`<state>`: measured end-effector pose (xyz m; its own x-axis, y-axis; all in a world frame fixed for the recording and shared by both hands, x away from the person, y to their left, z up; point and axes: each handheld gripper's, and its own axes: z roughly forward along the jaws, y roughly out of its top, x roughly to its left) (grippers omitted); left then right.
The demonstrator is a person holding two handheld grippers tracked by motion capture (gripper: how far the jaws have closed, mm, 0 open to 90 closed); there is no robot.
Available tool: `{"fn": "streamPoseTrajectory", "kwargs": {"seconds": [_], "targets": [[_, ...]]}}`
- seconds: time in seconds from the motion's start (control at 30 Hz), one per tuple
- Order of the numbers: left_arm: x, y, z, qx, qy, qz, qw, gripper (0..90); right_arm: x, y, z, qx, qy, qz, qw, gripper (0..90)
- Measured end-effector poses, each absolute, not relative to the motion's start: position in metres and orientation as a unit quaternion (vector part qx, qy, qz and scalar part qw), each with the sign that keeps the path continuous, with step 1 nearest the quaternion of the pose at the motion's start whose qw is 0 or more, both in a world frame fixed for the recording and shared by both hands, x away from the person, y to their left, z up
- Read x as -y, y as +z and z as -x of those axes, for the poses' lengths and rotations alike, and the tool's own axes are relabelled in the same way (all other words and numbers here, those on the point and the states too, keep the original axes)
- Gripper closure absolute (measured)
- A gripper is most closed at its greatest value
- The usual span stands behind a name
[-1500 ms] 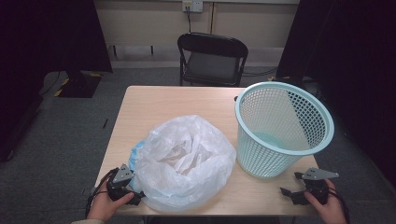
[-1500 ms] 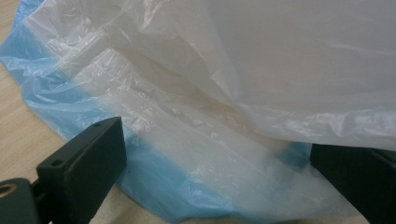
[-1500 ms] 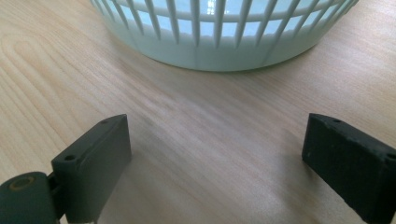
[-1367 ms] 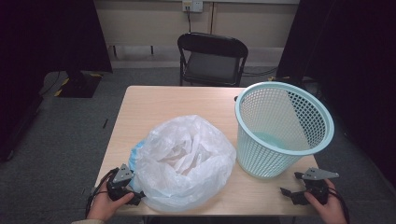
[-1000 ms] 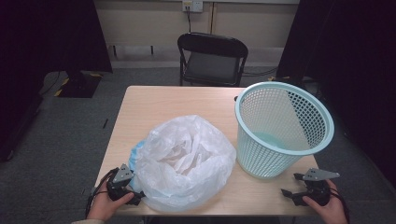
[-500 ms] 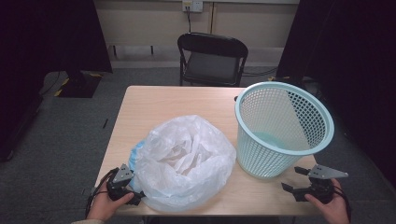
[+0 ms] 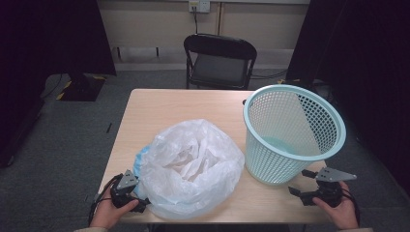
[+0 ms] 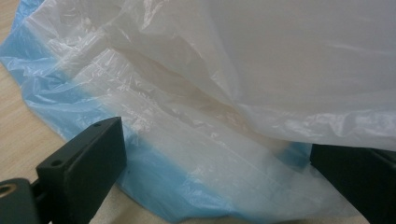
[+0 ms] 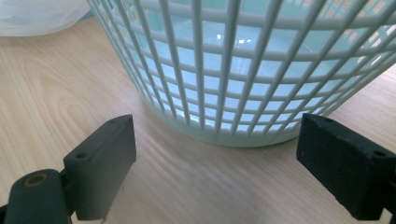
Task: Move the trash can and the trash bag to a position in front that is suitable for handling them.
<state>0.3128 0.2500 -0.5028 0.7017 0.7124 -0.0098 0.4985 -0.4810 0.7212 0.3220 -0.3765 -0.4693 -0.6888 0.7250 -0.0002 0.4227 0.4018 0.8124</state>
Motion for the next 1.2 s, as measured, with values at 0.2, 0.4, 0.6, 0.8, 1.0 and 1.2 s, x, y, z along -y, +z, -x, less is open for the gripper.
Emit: {"fn": "streamPoseTrajectory", "kwargs": {"seconds": [0.2,0.4,0.6,0.8,1.0,1.2], "targets": [[-0.25,-0.503,-0.313,-0.357,0.147,-0.848,0.363,2.8,0.375,-0.469,-0.326,-0.814,0.423,-0.355,0.181,11.4],[-0.25,-0.503,-0.313,-0.357,0.147,-0.848,0.363,2.8,0.374,-0.467,-0.329,-0.811,0.426,-0.356,0.185,11.5],[-0.25,-0.503,-0.313,-0.357,0.147,-0.848,0.363,2.7,0.372,-0.467,-0.333,-0.809,0.427,-0.359,0.185,11.5],[-0.25,-0.503,-0.313,-0.357,0.147,-0.848,0.364,2.7,0.369,-0.467,-0.338,-0.806,0.43,-0.362,0.184,11.3],[-0.25,-0.503,-0.313,-0.357,0.147,-0.848,0.364,2.7,0.368,-0.467,-0.345,-0.799,0.438,-0.37,0.18,11.3],[-0.25,-0.503,-0.313,-0.357,0.147,-0.848,0.363,2.8,0.364,-0.468,-0.351,-0.796,0.44,-0.373,0.182,10.7]]}}
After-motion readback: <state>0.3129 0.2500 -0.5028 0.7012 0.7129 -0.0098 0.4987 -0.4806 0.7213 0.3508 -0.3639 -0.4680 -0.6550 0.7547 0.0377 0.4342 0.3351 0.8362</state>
